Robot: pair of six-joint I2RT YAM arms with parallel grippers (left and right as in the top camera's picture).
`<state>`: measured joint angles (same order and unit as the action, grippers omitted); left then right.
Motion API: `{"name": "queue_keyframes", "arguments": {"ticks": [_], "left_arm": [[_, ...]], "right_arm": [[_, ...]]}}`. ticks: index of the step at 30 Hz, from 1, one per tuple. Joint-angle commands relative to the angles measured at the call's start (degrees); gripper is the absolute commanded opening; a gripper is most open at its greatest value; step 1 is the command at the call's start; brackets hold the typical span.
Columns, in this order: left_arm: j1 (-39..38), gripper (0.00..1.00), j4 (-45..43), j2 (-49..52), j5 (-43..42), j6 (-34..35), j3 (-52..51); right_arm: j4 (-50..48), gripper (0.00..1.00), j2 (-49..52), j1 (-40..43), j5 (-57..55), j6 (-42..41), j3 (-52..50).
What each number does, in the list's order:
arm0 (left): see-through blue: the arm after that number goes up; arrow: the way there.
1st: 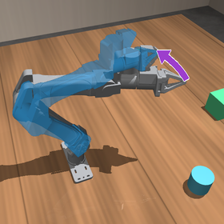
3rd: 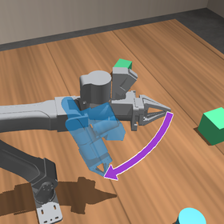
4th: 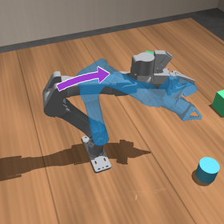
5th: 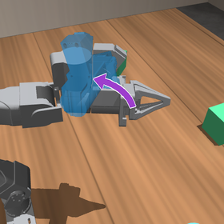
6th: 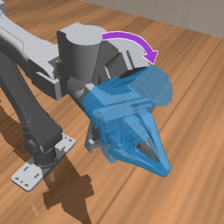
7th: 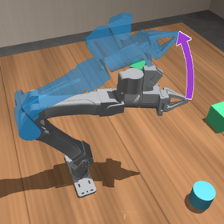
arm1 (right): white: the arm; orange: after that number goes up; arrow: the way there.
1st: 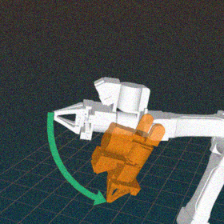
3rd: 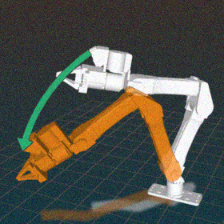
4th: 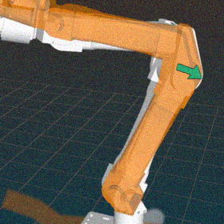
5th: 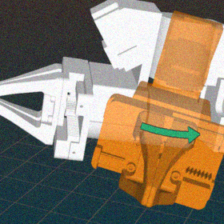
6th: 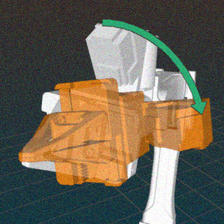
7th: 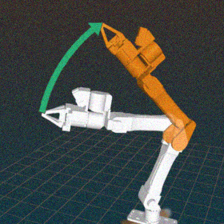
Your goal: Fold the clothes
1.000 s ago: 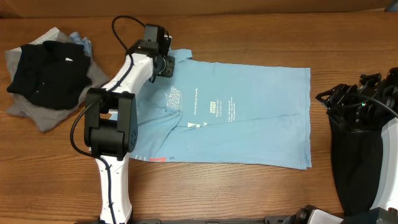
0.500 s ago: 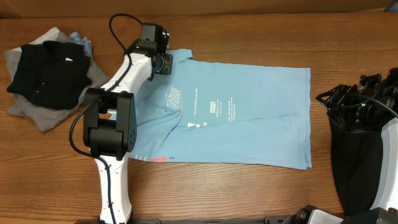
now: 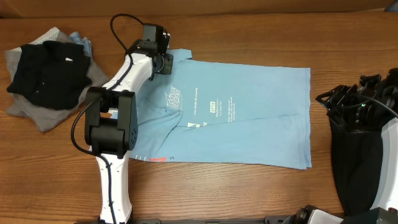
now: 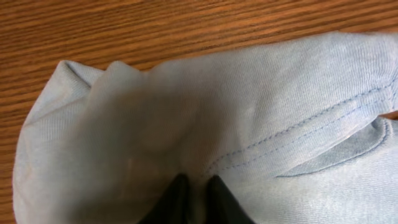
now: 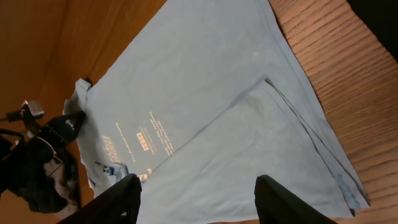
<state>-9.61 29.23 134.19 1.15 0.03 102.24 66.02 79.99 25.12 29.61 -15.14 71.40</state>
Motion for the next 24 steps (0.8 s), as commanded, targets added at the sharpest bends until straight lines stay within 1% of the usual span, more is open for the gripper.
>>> {"name": "queue_keyframes", "arguments": {"ticks": [1,2,4,6,9,10,13,20,22,23,24], "left_arm": [[0.3,0.14,1.2,1.6,0.5,0.4,2.7],[0.3,0.17,2.1,1.5,0.6,0.4,3.4],[0.3,0.30,3.6,1.4,0.8,0.3,4.7],[0.3,0.33,4.3,1.4,0.8,0.1,5.3],[0.3,0.26,5.0,1.4,0.7,0.2,5.4],[0.3,0.25,5.3,1.4,0.7,0.2,5.4],[0.3,0.29,5.4,1.4,0.7,0.2,5.1],[0.2,0.32,4.6,1.5,0.7,0.1,3.4],[0.2,0.30,4.4,1.5,0.8,0.2,2.9],[0.2,0.25,4.4,1.5,0.8,0.2,2.9],[0.3,0.23,4.3,1.5,0.7,0.2,2.9]], "right_arm": [[-0.1,0.62,-0.8,0.0,-0.2,0.4,1.0],[-0.1,0.62,-0.8,0.0,-0.2,0.4,1.0],[-0.1,0.62,-0.8,0.0,-0.2,0.4,1.0],[-0.2,0.62,-0.8,0.0,-0.2,0.4,1.0],[-0.1,0.62,-0.8,0.0,-0.2,0.4,1.0],[-0.1,0.62,-0.8,0.0,-0.2,0.4,1.0],[-0.1,0.62,-0.8,0.0,-0.2,0.4,1.0],[-0.1,0.62,-0.8,0.0,-0.2,0.4,1.0],[-0.1,0.62,-0.8,0.0,-0.2,0.4,1.0],[-0.1,0.62,-0.8,0.0,-0.2,0.4,1.0],[-0.1,0.62,-0.8,0.0,-0.2,0.4,1.0]]}}
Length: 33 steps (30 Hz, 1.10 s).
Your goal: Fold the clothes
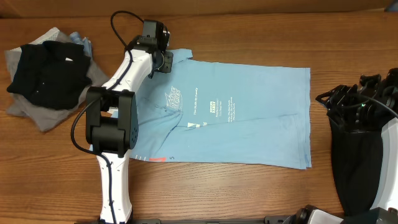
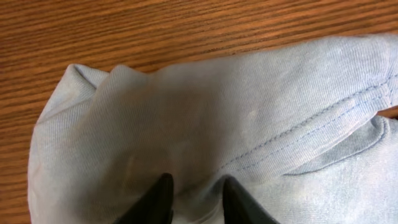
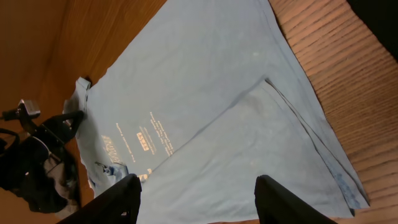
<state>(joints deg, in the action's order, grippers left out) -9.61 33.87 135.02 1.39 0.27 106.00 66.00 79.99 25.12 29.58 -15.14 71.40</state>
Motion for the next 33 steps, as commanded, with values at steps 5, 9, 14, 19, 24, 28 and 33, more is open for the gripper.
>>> {"name": "queue_keyframes", "arguments": {"ticks": [5,9,14,19,24,28,33], "left_arm": [[0.3,0.21,-1.1,0.6,0.5,0.1,-0.9],[0.3,0.30,-1.1,0.7,0.5,0.1,-0.9],[0.3,0.35,-0.8,1.7,0.5,0.1,-0.9],[0.3,0.23,-0.6,2.5,0.1,0.2,-0.9],[0.3,0.16,-0.7,2.1,0.1,0.2,-0.1],[0.3,0.17,0.0,2.1,0.1,0.2,1.0],[0.3,0.08,2.1,2.1,0.1,0.1,2.9]], "right_arm": [[-0.1,0.62,-0.8,0.0,-0.2,0.4,1.0],[-0.1,0.62,-0.8,0.0,-0.2,0.4,1.0],[-0.2,0.62,-0.8,0.0,-0.2,0.4,1.0],[0.0,0.62,-0.8,0.0,-0.2,0.4,1.0],[-0.1,0.62,-0.8,0.0,-0.2,0.4,1.0],[-0.1,0.62,-0.8,0.0,-0.2,0.4,1.0],[-0.1,0.62,-0.8,0.0,-0.2,0.4,1.0]]}}
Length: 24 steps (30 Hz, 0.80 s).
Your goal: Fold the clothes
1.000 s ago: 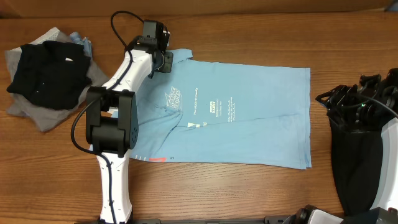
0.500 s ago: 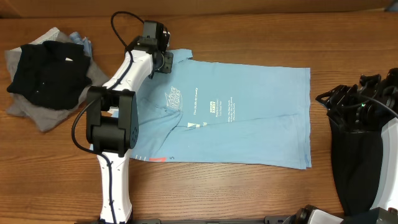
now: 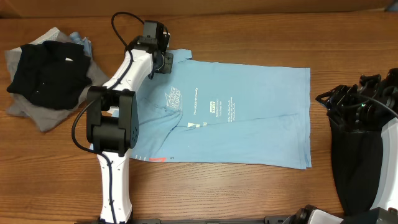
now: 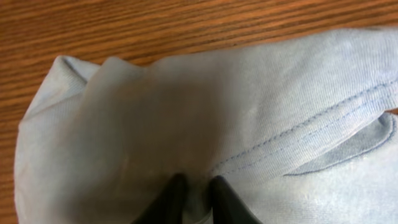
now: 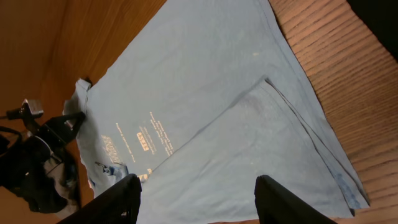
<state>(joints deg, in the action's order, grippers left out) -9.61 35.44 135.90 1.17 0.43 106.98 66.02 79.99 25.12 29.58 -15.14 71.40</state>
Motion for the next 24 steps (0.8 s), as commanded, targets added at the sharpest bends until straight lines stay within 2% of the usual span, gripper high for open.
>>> {"name": "queue_keyframes", "arguments": {"ticks": [1,8,9,11,12,16,24], "left_arm": [[0.3,0.06,0.6,1.2,0.3,0.0,1.9],[0.3,0.04,1.4,1.2,0.3,0.0,1.9],[0.3,0.09,1.4,1.2,0.3,0.0,2.0],[0.3,0.24,1.7,1.2,0.3,0.0,2.4],[0.3,0.25,1.9,1.2,0.3,0.0,2.7],[0.3,0.04,2.5,1.2,0.3,0.0,3.6],[0.3,0.04,3.6,1.2,0.3,0.0,3.6]], "right_arm": [[-0.2,0.62,-0.8,0.0,-0.2,0.4,1.0],[-0.1,0.62,-0.8,0.0,-0.2,0.4,1.0],[-0.1,0.62,-0.8,0.0,-0.2,0.4,1.0],[-0.1,0.62,-0.8,0.0,-0.2,0.4,1.0],[-0.1,0.62,-0.8,0.0,-0.2,0.4,1.0],[-0.1,0.62,-0.8,0.0,-0.2,0.4,1.0],[-0.2,0.63,-0.8,0.0,-0.2,0.4,1.0]]}}
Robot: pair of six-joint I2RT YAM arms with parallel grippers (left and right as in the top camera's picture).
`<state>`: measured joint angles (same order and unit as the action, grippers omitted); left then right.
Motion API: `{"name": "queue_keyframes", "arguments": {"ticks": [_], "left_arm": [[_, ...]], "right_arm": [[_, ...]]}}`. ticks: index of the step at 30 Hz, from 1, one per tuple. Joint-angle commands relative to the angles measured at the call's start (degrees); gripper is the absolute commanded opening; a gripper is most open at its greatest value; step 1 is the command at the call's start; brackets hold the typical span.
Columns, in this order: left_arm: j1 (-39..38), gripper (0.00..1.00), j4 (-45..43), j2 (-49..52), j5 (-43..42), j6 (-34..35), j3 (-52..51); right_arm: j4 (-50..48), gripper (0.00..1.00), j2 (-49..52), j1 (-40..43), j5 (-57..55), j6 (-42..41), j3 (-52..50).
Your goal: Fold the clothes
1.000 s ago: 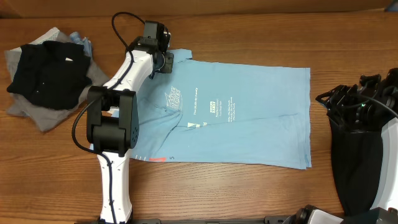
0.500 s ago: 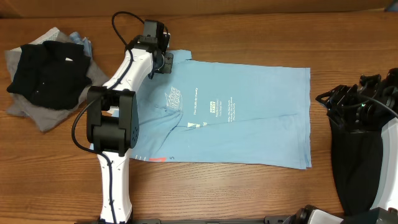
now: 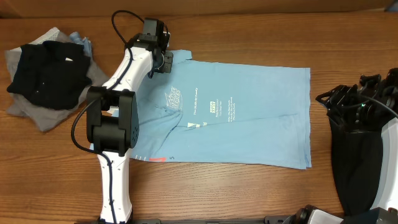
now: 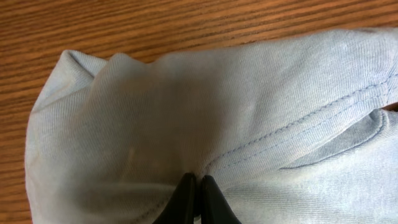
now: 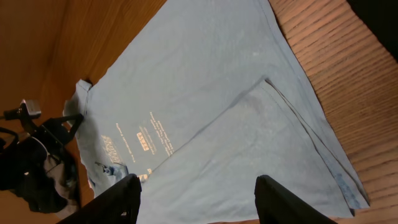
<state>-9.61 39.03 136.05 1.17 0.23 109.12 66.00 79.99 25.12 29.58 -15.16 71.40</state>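
Observation:
A light blue printed T-shirt [image 3: 249, 112] lies spread on the wooden table, one layer folded over along a slanted crease [image 5: 249, 143]. My left gripper [image 3: 163, 59] is at the shirt's far left corner. In the left wrist view its gripper [image 4: 196, 186] is shut, the two black tips pressed together on a bunched fold of the shirt's hem [image 4: 186, 118] beside a stitched seam. My right gripper [image 5: 198, 182] stands open, fingers wide apart, held clear above the shirt's right side; its arm [image 3: 360, 112] is off the shirt's right edge.
A pile of clothes [image 3: 46, 71], a black garment on grey ones, lies at the far left of the table. The left arm's base [image 3: 112, 180] stands over the shirt's near left corner. Bare wood [image 3: 217, 193] runs along the front.
The left fingers, a little apart on the fabric 0.8 s ago, are now pressed together on the fold. The shirt and the right arm have not moved.
At first the left fingertips stood close together on the shirt's corner fold. Then they were spread wider over it. Then they had narrowed again, and now they are shut on the fabric. The right gripper stayed open in one place throughout.

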Motion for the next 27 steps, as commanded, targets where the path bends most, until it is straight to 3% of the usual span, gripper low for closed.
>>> {"name": "queue_keyframes", "arguments": {"ticks": [1,5,6,8,9,13,14,15,16,27], "left_arm": [[0.3,0.04,0.0,1.0,0.3,0.2,1.6],[0.3,0.26,1.1,0.1,0.3,-0.1,3.2],[0.3,0.25,1.3,0.0,0.3,-0.1,3.5],[0.3,0.07,2.1,0.0,0.3,-0.3,4.2],[0.3,0.04,2.5,0.0,0.3,-0.5,4.3],[0.3,0.04,3.7,0.0,0.3,-1.6,4.2],[0.3,0.05,3.8,0.0,0.5,-1.6,4.2],[0.3,0.22,3.8,0.0,0.5,-1.6,4.2],[0.3,0.33,3.7,0.0,0.5,-1.6,4.1],[0.4,0.31,3.1,1.7,0.5,-1.6,3.8]], "right_arm": [[-0.1,0.62,-0.8,0.0,-0.2,0.4,1.0],[-0.1,0.62,-0.8,0.0,-0.2,0.5,1.0],[-0.2,0.63,-0.8,0.0,-0.2,0.5,1.0],[-0.4,0.62,-0.8,0.0,-0.2,0.5,1.0],[-0.5,0.62,-0.8,0.0,-0.2,0.5,1.0],[-0.5,0.62,-0.8,0.0,-0.2,0.5,1.0],[-0.5,0.62,-0.8,0.0,-0.2,0.5,1.0],[-0.5,0.63,-0.8,0.0,-0.2,0.5,1.0],[-0.5,0.62,-0.8,0.0,-0.2,0.5,1.0],[-0.8,0.63,-0.8,0.0,-0.2,0.5,1.0]]}}
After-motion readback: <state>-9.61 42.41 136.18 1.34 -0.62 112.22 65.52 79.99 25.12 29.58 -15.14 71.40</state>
